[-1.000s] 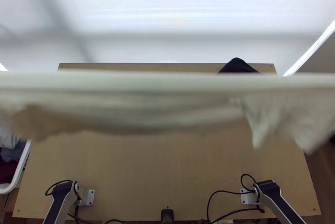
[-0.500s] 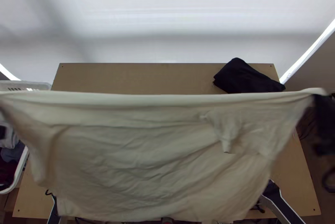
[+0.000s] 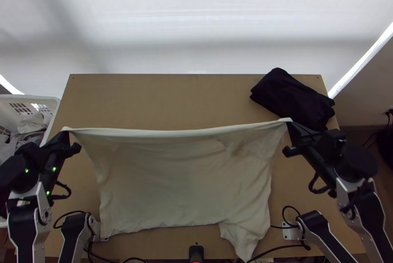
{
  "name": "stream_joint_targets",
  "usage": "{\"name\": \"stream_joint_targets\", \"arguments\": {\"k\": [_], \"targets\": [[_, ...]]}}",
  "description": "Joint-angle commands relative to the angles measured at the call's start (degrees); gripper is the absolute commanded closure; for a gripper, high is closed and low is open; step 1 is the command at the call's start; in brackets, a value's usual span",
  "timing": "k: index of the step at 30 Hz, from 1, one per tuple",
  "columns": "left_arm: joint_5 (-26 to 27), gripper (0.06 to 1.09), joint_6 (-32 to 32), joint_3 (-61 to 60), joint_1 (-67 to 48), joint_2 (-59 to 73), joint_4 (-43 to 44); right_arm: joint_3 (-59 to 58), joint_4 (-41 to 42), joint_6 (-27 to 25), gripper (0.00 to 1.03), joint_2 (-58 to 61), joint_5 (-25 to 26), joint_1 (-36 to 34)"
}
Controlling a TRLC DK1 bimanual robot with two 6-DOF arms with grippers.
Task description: Fold the t-shirt
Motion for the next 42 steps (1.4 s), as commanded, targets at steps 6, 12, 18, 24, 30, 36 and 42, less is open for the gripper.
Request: {"name": "stream_joint_targets", "arguments": {"k": [6,12,18,24,30,36,42], "targets": [[-0.2,1.05,1.8,1.7,-0.3,24.1,14.1,-0.6,13.2,1.8,1.00,21.0,-0.8,-5.6],[0.0,1.05,2.4,9.1,-1.1,38.7,14.6,7.6,13.2,5.4,1.00,37.6,-0.9,-7.3],[1.3,1.05,3.0,16.7,-1.9,51.9,12.7,16.4,10.2,5.9,1.00,49.3,-1.0,-7.0],[1.2,1.05,3.2,29.2,-2.3,64.7,3.8,28.7,0.0,8.7,1.00,60.3,-1.0,-6.6],[0.7,1.05,2.2,40.0,-2.1,73.7,-1.5,40.7,-8.3,10.0,1.00,69.1,-1.0,-6.6],[0.7,1.05,1.8,54.4,-2.2,83.2,-14.7,55.4,-21.1,10.2,1.00,78.8,-0.9,-6.6],[0.7,1.05,1.8,62.6,-2.2,88.2,-19.7,64.8,-27.6,10.1,1.00,84.4,-1.0,-6.6]]}}
